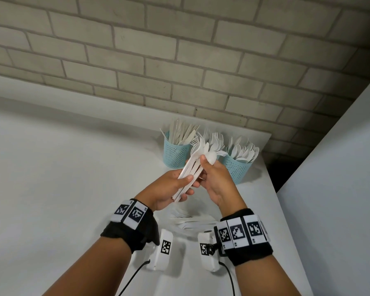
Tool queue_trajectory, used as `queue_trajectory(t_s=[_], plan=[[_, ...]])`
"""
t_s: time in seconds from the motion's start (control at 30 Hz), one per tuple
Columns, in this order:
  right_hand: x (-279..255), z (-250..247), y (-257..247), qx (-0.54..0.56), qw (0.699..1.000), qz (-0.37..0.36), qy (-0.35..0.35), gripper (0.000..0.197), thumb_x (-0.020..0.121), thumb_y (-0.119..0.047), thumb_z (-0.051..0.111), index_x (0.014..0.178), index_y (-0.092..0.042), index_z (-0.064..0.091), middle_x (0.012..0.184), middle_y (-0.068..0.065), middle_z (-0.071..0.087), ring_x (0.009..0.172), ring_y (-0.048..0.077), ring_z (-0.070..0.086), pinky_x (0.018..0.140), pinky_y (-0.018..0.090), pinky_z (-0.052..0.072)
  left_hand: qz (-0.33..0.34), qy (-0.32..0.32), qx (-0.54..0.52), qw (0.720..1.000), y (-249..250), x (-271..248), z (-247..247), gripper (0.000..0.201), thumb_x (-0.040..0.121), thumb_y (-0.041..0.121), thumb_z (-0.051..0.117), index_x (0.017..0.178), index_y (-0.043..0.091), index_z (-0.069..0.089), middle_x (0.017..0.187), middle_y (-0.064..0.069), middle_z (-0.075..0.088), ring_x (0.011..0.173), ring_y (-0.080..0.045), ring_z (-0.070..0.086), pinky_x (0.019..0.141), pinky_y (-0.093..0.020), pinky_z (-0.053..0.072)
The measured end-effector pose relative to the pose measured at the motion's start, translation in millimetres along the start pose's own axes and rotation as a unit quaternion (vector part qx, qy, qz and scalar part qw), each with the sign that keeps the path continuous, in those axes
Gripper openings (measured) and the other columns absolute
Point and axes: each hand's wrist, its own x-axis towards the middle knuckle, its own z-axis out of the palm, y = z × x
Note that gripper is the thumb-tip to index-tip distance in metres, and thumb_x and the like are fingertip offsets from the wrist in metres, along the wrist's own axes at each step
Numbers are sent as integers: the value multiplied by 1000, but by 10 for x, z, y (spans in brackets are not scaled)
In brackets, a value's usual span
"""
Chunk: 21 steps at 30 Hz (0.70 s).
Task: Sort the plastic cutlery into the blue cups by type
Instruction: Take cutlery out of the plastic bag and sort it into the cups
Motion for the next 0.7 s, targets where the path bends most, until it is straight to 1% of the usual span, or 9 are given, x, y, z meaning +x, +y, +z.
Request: queue_trajectory(t_s=[0.1, 0.2, 0.3, 0.37, 0.43, 0.53, 0.57, 0.63, 0.7], plan=[[-13, 9, 5, -20, 1000, -4, -13, 22, 98, -20, 46, 114, -9, 57, 90, 7, 67, 78, 18, 65, 68, 27, 56, -6, 22, -6, 1000, 6, 10, 32, 23, 99, 26, 42, 112, 14, 57, 79, -1, 60, 56, -6, 48, 46, -14, 37], [-16, 9, 10, -37, 999, -10, -13, 23, 98, -19, 47, 115, -8, 56, 90, 7, 66, 75, 17, 64, 67, 27, 56, 1, 30, -10, 999, 8, 15, 42, 26, 99, 33, 39, 106, 15, 57, 74, 0, 57, 52, -6, 43, 43, -13, 33], [5, -11, 4, -16, 1000, -22, 12, 21, 98, -18, 47, 115, -9, 56, 91, 6, 66, 78, 17, 64, 70, 28, 56, 4, 42, -1, 999, 9, 15, 32, 24, 99, 31, 41, 109, 14, 56, 76, -1, 59, 55, -7, 42, 42, -12, 34], [17, -32, 6, -13, 999, -29, 31, 17, 97, -18, 49, 110, -12, 58, 94, 5, 67, 83, 17, 64, 75, 29, 55, 3, 49, 3, 999, 9, 6, 28, 21, 99, 26, 43, 112, 15, 56, 79, -2, 62, 57, -7, 46, 45, -13, 38], [26, -56, 16, -29, 997, -44, 52, 13, 95, -18, 53, 106, -14, 59, 94, 4, 67, 86, 18, 64, 74, 28, 54, 4, 48, 4, 999, 3, 4, 28, 21, 98, 23, 45, 115, 16, 56, 83, -2, 65, 59, -7, 53, 50, -15, 42], [44, -102, 35, -24, 993, -61, 99, 24, 90, -13, 60, 114, -10, 57, 90, 2, 65, 79, 14, 62, 64, 21, 50, 0, 45, -9, 999, -14, 3, 27, 16, 98, 19, 46, 109, 18, 58, 89, -4, 69, 66, -7, 63, 56, -16, 48], [57, -118, 36, -7, 992, -62, 111, 29, 90, -10, 61, 118, -8, 55, 89, 2, 64, 77, 13, 61, 64, 21, 50, -3, 44, -19, 999, -17, 5, 28, 16, 98, 19, 46, 107, 18, 59, 90, -4, 70, 68, -8, 65, 57, -16, 50], [64, -138, 21, 50, 991, -58, 108, 33, 92, -6, 56, 125, -5, 50, 94, 5, 62, 78, 14, 61, 67, 25, 52, -9, 45, -46, 998, -26, 12, 21, 17, 98, 17, 46, 105, 13, 61, 91, -6, 70, 71, -11, 67, 58, -18, 52], [62, -143, -9, 116, 988, -49, 87, 31, 96, -4, 47, 127, -7, 45, 104, 9, 58, 81, 17, 63, 69, 29, 53, -17, 49, -65, 997, -37, 29, 10, 18, 98, 15, 45, 102, 10, 62, 91, -8, 69, 74, -15, 67, 63, -22, 54]])
